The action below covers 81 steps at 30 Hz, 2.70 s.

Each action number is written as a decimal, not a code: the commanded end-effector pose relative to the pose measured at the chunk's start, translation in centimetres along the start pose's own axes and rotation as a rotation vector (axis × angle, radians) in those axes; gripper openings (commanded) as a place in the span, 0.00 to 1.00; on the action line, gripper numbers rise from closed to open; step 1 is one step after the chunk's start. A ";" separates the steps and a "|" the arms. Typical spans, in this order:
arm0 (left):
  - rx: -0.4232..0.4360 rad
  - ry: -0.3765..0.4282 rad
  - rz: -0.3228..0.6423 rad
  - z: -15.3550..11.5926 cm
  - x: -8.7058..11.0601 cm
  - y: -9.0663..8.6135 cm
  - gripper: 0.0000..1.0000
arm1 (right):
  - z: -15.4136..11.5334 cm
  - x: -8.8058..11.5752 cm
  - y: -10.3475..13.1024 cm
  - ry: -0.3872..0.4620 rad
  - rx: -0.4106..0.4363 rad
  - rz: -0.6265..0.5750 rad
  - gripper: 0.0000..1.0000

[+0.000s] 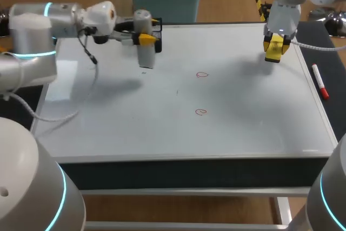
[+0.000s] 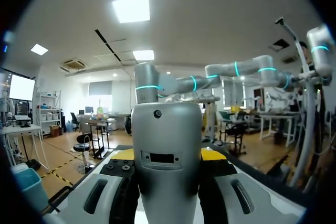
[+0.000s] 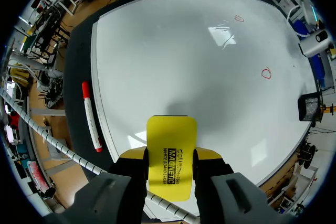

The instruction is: Pick up the inspection probe, press it on each red-marked spot on the whiteboard one by one, put down the probe, pick up the eraser, and wipe off all the red marks.

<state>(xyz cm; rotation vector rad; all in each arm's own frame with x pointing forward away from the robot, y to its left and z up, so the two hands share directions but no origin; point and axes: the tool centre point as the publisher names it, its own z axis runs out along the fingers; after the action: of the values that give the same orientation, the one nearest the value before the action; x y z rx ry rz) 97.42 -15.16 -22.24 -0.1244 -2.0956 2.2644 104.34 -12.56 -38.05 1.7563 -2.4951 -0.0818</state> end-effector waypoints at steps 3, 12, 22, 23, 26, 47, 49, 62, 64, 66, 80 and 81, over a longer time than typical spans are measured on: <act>0.003 0.050 -0.009 5.0 -0.5 1.4 0.00 | -0.1 0.0 -0.1 0.003 0.000 -0.002 0.00; 0.018 0.056 -0.006 9.0 -0.8 2.8 0.00 | -0.1 0.0 -0.1 0.003 0.000 -0.002 0.00; 0.047 0.052 0.003 13.0 -1.8 3.7 0.00 | -0.1 0.0 -0.1 0.003 0.000 -0.002 0.00; 0.047 0.052 0.003 13.2 -1.8 3.7 0.00 | -0.1 0.0 -0.1 0.003 0.000 -0.002 0.00; 0.049 0.053 0.003 14.0 -1.9 4.1 0.00 | -0.1 0.0 -0.1 0.003 0.000 -0.002 0.00; 0.045 0.026 0.008 15.8 -3.1 6.2 0.00 | -0.1 0.0 -0.1 0.003 0.000 -0.002 0.00; 0.044 0.026 0.008 16.0 -3.2 6.2 0.00 | -0.1 0.0 -0.1 0.003 0.000 -0.002 0.00; 0.043 0.028 -0.003 16.3 -3.3 7.0 0.00 | -0.1 0.0 -0.1 0.003 0.000 -0.002 0.00; 0.046 0.030 -0.002 16.3 -3.2 7.1 0.00 | -0.1 0.0 -0.1 0.003 0.000 -0.002 0.00; 0.048 0.033 0.000 16.3 -3.2 7.1 0.00 | -0.1 0.0 -0.1 0.003 0.000 -0.002 0.00; 0.050 0.054 0.004 16.3 -3.3 7.6 0.00 | -0.1 0.0 -0.1 0.003 0.000 -0.002 0.00; 0.049 0.055 0.005 16.3 -3.3 7.6 0.00 | -0.1 0.0 -0.1 0.003 0.000 -0.002 0.00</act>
<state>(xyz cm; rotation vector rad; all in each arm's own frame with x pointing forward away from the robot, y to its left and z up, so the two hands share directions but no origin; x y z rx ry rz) 98.97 -32.15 -28.39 -0.1799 -2.0225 2.2865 104.34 -12.55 -38.06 1.7562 -2.4952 -0.0819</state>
